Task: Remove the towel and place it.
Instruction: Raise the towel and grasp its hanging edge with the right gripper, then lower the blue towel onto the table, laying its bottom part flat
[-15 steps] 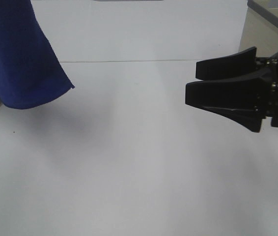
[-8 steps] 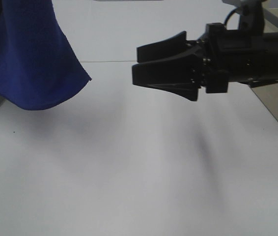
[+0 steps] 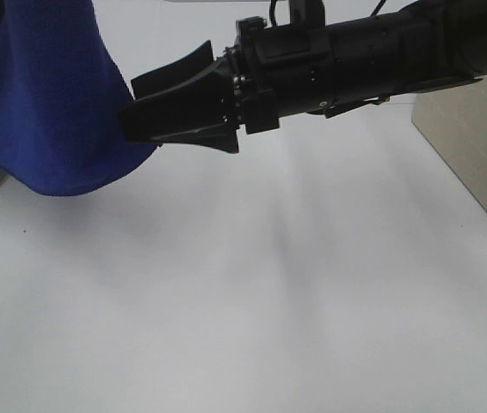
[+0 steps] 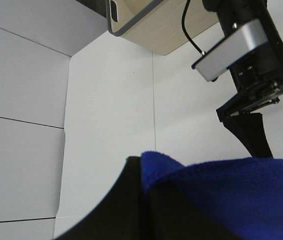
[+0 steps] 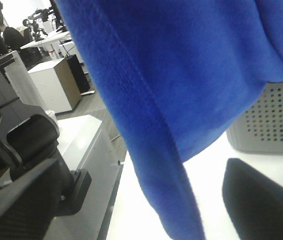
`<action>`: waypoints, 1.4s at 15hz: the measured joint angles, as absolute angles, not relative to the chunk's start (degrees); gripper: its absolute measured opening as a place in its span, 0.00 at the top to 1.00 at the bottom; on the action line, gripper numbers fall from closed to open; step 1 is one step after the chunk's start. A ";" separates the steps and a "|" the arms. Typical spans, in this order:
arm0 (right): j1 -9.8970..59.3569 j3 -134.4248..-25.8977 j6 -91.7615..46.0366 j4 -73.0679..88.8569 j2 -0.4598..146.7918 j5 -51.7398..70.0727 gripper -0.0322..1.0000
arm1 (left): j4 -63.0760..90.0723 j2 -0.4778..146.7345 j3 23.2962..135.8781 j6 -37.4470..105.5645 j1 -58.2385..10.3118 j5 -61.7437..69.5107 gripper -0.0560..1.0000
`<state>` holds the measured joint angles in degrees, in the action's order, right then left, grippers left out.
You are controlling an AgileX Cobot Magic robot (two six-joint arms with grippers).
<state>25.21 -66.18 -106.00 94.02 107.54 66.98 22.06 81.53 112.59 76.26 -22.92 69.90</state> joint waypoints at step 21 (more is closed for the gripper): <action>31.80 -67.09 -100.15 94.54 110.64 66.41 0.95 | 22.35 81.53 112.59 73.80 -22.92 70.02 0.95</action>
<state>31.80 -67.09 -100.15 94.54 110.64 66.41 22.35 81.53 112.59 73.80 -22.92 70.02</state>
